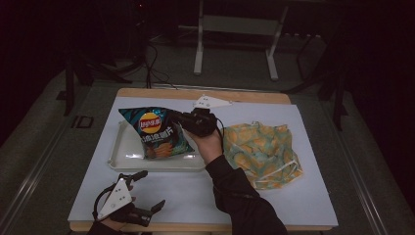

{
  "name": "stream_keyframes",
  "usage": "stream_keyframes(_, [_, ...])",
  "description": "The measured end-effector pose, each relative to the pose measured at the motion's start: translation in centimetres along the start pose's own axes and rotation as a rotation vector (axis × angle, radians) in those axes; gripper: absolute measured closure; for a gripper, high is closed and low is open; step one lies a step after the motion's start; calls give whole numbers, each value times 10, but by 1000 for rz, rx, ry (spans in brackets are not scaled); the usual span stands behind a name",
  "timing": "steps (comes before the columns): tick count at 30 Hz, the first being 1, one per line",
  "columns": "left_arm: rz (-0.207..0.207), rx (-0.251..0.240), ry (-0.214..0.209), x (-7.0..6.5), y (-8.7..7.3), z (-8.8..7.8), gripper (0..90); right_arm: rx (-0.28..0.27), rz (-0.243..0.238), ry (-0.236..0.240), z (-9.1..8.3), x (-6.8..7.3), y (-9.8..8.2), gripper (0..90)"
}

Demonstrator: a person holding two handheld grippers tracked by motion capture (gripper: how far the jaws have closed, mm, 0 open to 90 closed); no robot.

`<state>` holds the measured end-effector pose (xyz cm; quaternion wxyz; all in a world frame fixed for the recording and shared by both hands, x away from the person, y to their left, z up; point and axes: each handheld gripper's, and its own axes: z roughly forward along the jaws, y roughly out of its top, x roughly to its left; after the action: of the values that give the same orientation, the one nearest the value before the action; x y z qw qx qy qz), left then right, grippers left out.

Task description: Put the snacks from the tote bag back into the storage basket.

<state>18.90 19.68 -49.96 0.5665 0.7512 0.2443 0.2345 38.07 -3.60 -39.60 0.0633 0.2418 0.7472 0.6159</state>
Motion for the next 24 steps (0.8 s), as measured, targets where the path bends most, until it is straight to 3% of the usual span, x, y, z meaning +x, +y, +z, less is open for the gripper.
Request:
stream_keyframes(9, [-4,2,4,1,-1,0,1,59,5,-16,-5,-7,-24,900])
stream_keyframes(17, [-2,7,3,0,0,1,1,96,20,-60,-9,-22,-31,900])
stream_keyframes(24, [-2,8,3,1,-1,1,1,122,69,-92,-6,-37,-41,900])
